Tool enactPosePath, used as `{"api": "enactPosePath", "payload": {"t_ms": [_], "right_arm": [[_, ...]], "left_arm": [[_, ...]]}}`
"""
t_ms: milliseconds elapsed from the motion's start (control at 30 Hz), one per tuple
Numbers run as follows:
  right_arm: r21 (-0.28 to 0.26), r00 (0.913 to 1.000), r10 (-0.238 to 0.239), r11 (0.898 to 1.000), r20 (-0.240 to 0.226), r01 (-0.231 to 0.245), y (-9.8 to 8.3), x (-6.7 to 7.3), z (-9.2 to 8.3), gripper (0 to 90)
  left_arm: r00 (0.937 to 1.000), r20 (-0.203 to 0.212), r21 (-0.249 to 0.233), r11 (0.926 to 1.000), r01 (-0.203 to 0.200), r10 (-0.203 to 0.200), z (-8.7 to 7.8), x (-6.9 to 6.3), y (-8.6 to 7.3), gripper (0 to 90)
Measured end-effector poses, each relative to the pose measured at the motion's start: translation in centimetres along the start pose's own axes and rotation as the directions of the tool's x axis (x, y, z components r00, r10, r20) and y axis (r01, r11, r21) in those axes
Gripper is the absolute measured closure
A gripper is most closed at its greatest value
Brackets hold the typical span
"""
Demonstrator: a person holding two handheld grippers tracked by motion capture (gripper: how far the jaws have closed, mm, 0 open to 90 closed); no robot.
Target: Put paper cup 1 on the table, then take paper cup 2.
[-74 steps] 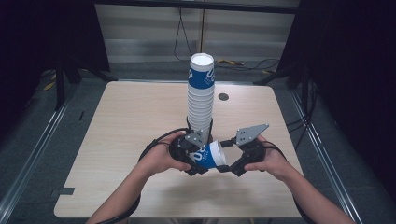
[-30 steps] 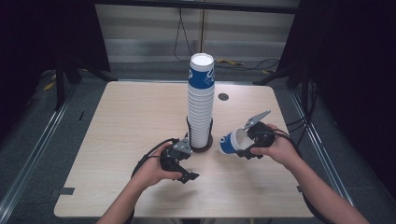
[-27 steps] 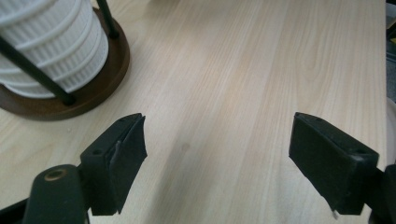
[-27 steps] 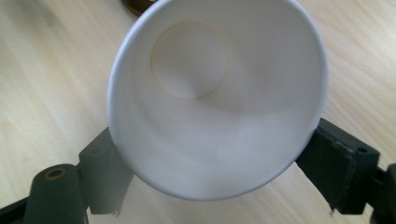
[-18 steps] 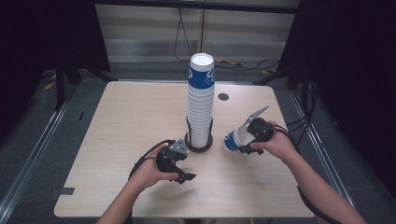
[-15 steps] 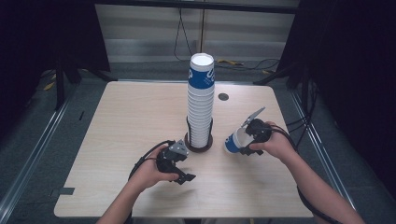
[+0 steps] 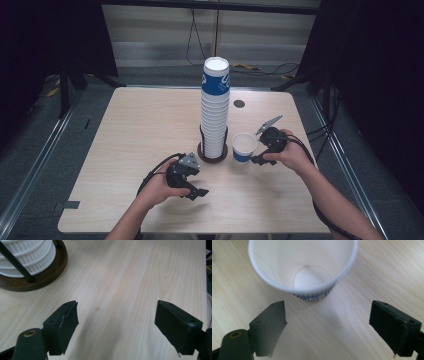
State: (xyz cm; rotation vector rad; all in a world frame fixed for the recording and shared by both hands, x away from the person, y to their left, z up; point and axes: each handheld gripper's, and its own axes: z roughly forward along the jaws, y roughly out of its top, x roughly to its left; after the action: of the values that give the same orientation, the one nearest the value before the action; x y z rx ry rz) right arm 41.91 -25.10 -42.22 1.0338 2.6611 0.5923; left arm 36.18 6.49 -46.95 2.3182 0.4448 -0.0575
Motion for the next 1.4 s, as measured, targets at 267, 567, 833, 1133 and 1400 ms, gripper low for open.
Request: {"api": "enactPosePath", "payload": {"t_ms": [267, 567, 833, 1133, 1400], "right_arm": [[-0.028, 0.9992, -0.024, 0.999, -0.032, 0.023, 0.0, 0.5, 0.6, 13.3], [-0.07, 0.9987, -0.015, 0.997, -0.048, 0.012, -0.7, 1.2, -0.4, 13.1], [-0.113, 0.9964, -0.023, 0.993, -0.082, 0.014, -1.3, 1.8, -1.6, 13.1], [-0.133, 0.992, -0.046, 0.991, -0.117, 0.031, -0.9, 2.5, -2.5, 13.3], [-0.159, 0.9897, -0.063, 0.986, -0.128, 0.043, 0.1, 2.8, -3.9, 13.6]], "left_arm": [[1.0, -0.005, -0.001, 1.0, 0.007, -0.007, -0.1, 0.1, -0.3, 18.8], [0.9999, -0.016, -0.013, 0.9999, 0.006, -0.006, -0.7, 0.2, -0.3, 18.7], [0.999, -0.041, -0.015, 0.9998, 0.014, -0.014, -2.2, 0.7, 0.4, 18.5], [0.9957, -0.084, 0.007, 0.9992, 0.041, -0.04, -4.4, 2.1, 1.6, 18.2], [0.9927, -0.116, 0.068, 0.9968, 0.043, -0.035, -7.3, 3.4, 3.6, 18.2]]}}
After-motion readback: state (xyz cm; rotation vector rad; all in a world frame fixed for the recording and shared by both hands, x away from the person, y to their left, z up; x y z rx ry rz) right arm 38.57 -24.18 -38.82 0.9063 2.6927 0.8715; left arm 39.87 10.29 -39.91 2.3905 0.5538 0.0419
